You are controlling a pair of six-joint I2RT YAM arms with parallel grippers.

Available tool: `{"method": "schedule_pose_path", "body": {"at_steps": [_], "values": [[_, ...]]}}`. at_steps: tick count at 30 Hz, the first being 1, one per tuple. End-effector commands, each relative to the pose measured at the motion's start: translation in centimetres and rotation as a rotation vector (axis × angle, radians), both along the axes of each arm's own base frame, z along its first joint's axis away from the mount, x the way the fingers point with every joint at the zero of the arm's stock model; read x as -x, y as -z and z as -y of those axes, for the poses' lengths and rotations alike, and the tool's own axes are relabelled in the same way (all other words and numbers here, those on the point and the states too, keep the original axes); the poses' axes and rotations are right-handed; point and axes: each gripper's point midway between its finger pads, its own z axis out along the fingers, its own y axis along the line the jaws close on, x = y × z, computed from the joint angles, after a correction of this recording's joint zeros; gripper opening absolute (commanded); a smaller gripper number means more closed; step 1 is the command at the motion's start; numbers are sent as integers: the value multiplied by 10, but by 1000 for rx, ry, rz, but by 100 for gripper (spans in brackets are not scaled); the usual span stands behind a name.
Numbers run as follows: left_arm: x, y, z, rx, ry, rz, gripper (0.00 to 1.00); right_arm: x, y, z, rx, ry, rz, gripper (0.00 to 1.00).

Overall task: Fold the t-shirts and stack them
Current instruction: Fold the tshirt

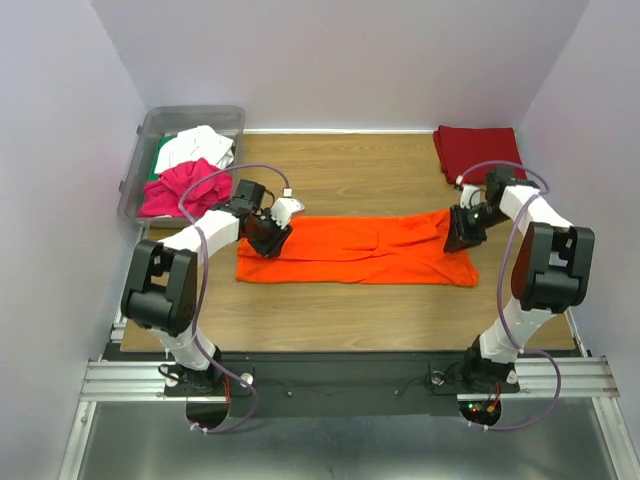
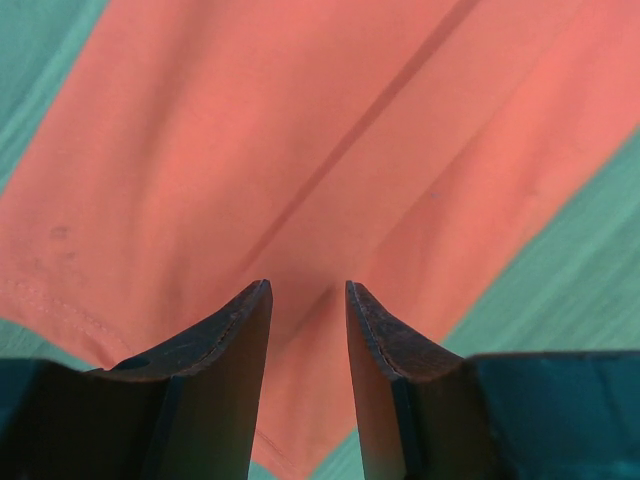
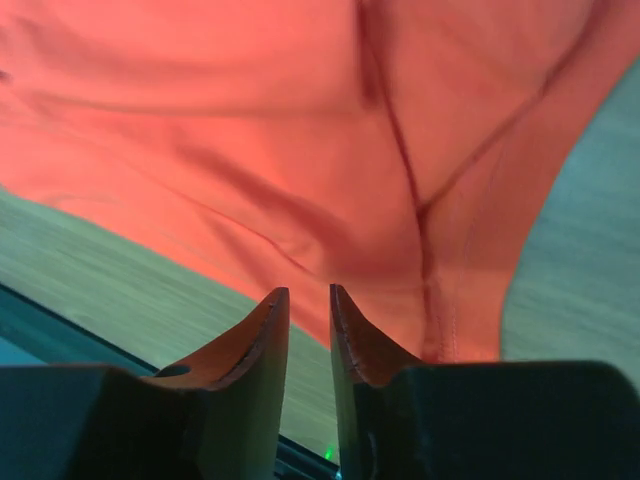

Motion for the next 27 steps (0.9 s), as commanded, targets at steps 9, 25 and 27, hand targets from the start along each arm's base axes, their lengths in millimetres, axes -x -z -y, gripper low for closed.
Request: {"method": "schedule_pose_path", "body": {"at_steps": [9, 25, 27], "values": [[-28, 36, -35, -275, 88, 7, 35, 1, 75, 34, 294, -5, -96, 19], [72, -34, -5, -107, 283, -33, 27, -213, -1, -31, 378, -45, 363, 24], [56, -46, -2, -91, 251, 6, 28, -210, -23, -29, 382, -35, 399, 25]]}}
